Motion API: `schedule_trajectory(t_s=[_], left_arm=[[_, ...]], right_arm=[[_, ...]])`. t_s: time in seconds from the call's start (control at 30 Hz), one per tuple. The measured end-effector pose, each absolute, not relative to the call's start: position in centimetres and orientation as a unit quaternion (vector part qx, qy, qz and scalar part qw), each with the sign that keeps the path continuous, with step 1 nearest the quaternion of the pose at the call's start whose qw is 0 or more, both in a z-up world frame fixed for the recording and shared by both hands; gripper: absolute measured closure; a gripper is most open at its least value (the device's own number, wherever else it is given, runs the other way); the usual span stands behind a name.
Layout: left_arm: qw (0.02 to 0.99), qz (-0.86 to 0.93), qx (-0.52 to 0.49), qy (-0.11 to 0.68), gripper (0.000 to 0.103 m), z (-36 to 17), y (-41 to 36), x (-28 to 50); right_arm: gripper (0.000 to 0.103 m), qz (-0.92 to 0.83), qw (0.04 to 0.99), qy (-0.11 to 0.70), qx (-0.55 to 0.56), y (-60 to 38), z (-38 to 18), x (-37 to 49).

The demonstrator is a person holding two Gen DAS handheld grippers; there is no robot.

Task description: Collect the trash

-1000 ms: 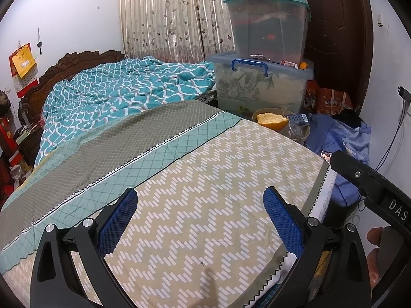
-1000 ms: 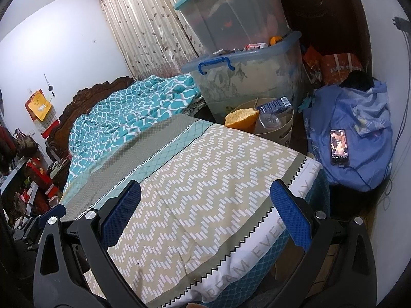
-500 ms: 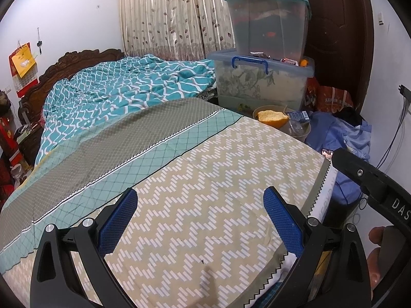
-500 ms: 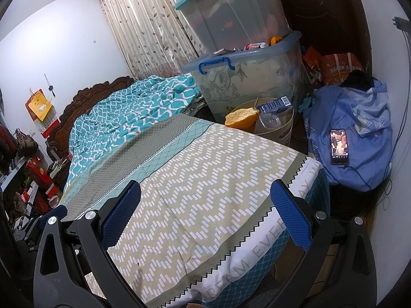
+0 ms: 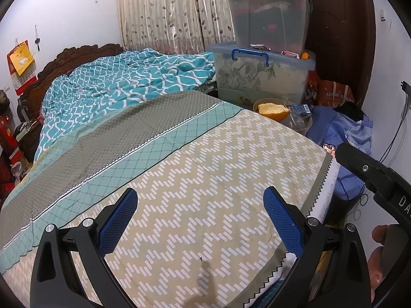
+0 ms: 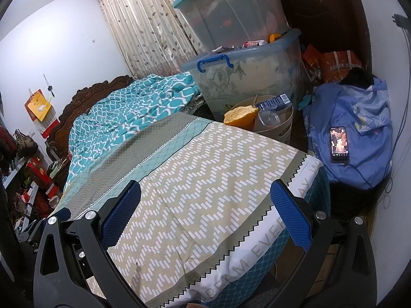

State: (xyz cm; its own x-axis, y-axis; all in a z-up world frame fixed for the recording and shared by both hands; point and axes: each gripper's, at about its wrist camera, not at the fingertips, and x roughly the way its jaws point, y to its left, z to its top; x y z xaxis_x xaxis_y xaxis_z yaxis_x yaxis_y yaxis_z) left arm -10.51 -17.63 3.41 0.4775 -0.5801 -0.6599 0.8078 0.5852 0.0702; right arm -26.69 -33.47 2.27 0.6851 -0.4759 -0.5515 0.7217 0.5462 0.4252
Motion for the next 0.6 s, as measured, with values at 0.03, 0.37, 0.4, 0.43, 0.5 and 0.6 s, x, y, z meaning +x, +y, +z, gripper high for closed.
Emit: schedule_trajectory(t_s=[0.03,0.37,0.4,0.43,0.5,0.6], left_arm=[[0.838,-0.414,0.19,0.3,0.009,3.39,-17.65,-10.52],[0.832,-0.419,0.189,0.311,0.009,3.07,-18.17,-10.38],[0.832,-0.419,0.189,0.311,0.009,3.07,-18.18,-10.39],[0.832,-0.419,0.188,0.311,0.009,3.07,-18.2,-10.37],[0.832,-0.419,0.188,0.311,0.009,3.07,-18.22,-10.39],[0.833,-0.418,0.189,0.309,0.009,2.99,-18.41,-10.45]], right_arm=[[0.003,-0.349,0.859,0.19,0.324,-33.48,2.25,-26.68],[0.003,-0.349,0.856,0.191,0.33,-34.02,1.42,-26.86],[0.003,-0.349,0.855,0.192,0.331,-34.11,1.31,-26.83],[0.003,-0.348,0.855,0.192,0.332,-34.17,1.29,-26.8],[0.003,-0.348,0.855,0.193,0.332,-34.22,1.3,-26.8],[0.003,-0.349,0.855,0.191,0.332,-34.46,1.3,-26.97]])
